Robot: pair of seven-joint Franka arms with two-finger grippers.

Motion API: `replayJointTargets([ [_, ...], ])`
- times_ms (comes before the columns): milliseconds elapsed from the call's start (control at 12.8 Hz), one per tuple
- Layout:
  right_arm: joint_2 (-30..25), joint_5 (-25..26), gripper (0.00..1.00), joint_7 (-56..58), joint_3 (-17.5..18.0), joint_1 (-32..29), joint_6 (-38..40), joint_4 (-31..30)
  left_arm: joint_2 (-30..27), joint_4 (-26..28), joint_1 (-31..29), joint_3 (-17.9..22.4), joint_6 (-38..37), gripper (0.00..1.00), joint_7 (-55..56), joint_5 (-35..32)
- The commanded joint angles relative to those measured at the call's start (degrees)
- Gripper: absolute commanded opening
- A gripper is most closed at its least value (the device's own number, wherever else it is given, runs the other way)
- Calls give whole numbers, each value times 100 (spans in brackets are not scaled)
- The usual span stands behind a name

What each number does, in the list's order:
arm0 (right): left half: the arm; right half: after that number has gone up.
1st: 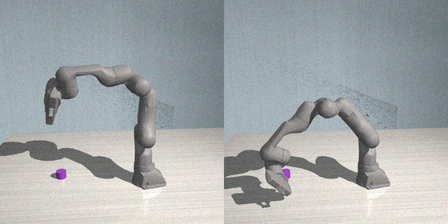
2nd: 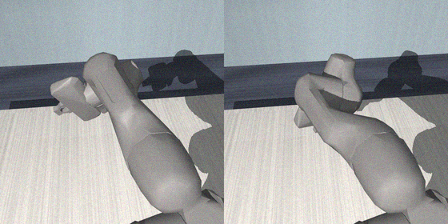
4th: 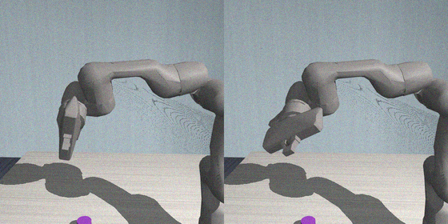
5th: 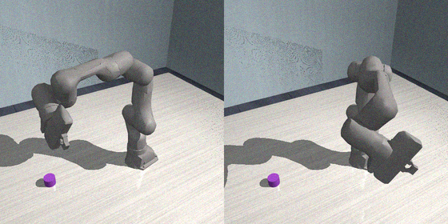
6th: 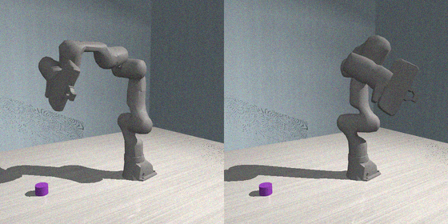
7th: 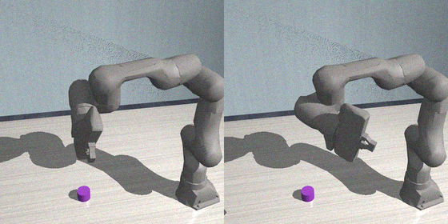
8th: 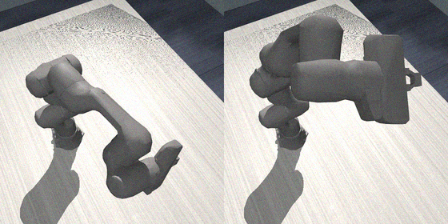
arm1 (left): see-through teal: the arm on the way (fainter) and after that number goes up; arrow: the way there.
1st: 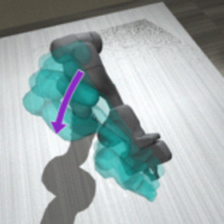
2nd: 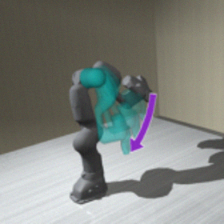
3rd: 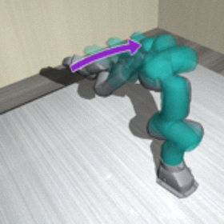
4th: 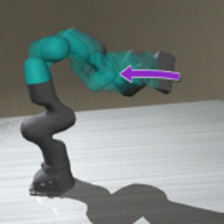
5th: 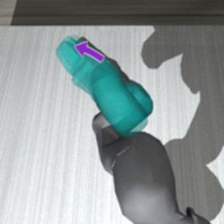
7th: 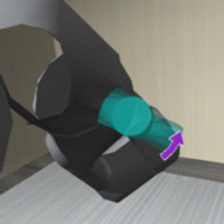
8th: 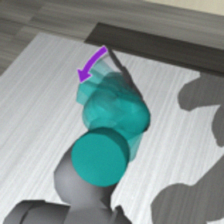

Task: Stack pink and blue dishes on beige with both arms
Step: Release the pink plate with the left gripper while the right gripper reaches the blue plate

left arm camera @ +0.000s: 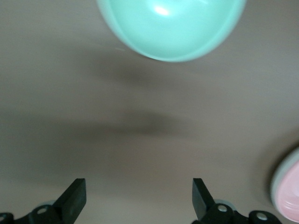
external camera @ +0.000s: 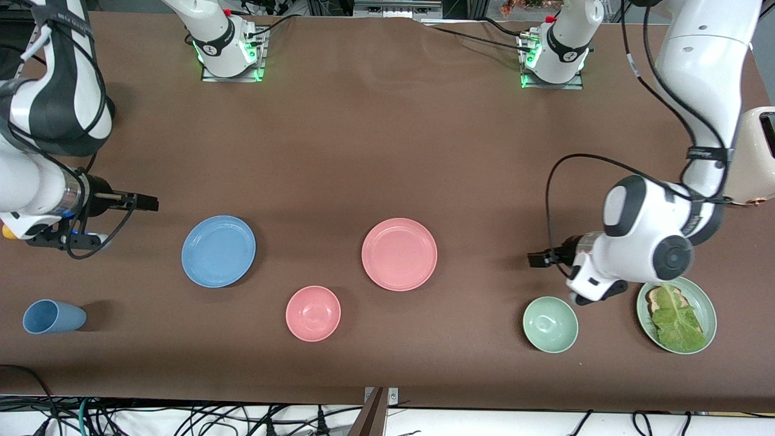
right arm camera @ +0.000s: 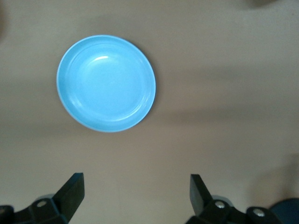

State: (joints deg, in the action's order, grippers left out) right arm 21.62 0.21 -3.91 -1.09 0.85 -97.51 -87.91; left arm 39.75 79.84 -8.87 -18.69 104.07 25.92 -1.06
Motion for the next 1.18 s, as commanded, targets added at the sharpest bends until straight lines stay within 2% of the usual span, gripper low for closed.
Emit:
replayJointTargets([
  [0,482,41,100,48,30,-68,-487,-50,-170,58,-185,6,-265,100,-114,-585],
  [157,624,41,100,214,30,-120,-1502,-584,-170,49,-465,-3,-291,100,-367,-807],
  [313,686,41,100,250,30,-112,-2837,-1339,-327,49,-746,6,-422,100,-1077,-808],
  [470,668,41,100,268,30,-112,-3510,-1807,-659,154,-810,145,-597,100,-1841,-790],
  [627,685,41,100,268,39,-112,-3625,-1922,-1396,582,-137,1082,-810,100,-2554,-668],
  [783,677,41,100,268,39,-112,-4220,-2333,-2101,1040,707,2041,-880,100,-2610,-97],
  [862,677,41,99,268,39,-112,-4537,-2536,-2382,1068,911,2245,-1054,100,-2662,-44],
  [940,677,41,98,277,39,-121,-4766,-2677,-2637,1086,966,2256,-1178,100,-2671,-43],
  [1097,686,41,87,277,39,-121,-4892,-2758,-3094,1165,1080,2265,-1196,100,-2671,-26],
])
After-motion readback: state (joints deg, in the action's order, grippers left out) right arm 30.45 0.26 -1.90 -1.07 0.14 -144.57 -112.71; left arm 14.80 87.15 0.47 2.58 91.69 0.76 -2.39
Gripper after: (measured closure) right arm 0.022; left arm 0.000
